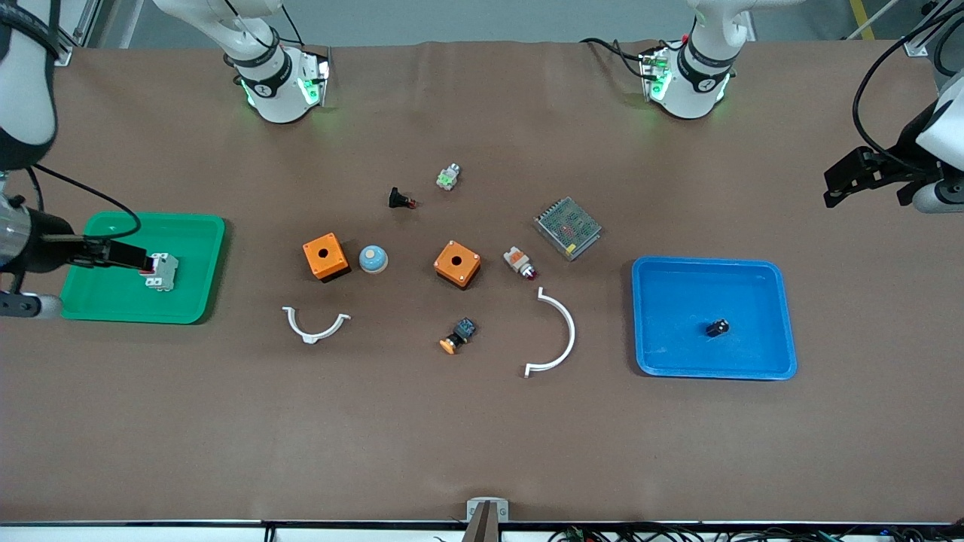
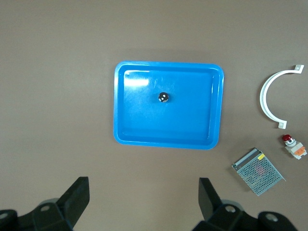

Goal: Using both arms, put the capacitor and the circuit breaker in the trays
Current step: 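Open the left gripper and lift away while the right gripper releases the breaker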

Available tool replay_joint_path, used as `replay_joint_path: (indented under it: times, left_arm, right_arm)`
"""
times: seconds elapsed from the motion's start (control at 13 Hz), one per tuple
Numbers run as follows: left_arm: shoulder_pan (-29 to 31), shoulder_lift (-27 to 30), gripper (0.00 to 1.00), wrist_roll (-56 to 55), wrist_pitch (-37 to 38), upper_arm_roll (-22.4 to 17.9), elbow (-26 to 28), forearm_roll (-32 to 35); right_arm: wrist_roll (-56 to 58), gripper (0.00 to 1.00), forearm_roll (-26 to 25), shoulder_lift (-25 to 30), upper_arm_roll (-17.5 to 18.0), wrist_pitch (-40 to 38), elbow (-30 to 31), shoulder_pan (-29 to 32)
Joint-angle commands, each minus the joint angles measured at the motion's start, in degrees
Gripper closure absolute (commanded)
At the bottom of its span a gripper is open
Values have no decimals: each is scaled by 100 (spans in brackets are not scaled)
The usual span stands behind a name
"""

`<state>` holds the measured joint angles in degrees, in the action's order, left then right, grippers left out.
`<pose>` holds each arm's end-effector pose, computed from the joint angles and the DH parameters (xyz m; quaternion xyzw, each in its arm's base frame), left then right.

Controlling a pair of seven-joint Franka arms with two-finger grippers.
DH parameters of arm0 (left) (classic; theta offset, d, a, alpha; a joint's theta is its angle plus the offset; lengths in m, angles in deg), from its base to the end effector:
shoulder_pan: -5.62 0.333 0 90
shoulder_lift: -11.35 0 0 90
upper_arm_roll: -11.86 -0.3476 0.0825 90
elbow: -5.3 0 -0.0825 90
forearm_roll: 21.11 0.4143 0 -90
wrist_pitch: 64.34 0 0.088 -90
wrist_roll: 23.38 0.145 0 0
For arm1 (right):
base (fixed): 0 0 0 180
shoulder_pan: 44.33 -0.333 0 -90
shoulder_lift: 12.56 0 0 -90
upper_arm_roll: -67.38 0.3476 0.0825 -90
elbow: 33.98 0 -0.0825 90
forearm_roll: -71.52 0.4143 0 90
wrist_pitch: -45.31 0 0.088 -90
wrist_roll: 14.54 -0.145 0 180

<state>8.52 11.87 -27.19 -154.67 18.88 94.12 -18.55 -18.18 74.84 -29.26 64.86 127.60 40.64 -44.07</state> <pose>0.5830 -0.0359 0.6344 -0.9996 0.0024 -0.0192 0.0216 0.6589 -0.0189 0.5585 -0.9952 0.0538 0.0788 0.0220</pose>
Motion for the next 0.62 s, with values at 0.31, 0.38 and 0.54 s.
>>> replay_joint_path:
  times: [0.31,0.38,0.54]
  left_arm:
    - [168,106,0,134,-46,36,91,-176]
    - [176,124,0,143,-46,36,100,-176]
    - [185,124,0,327,-38,19,109,-185]
  right_arm:
    - [-102,0,-7,299,-11,216,-123,9]
    - [-102,0,2,299,6,217,-123,0]
    - [-102,0,19,378,24,251,-71,-9]
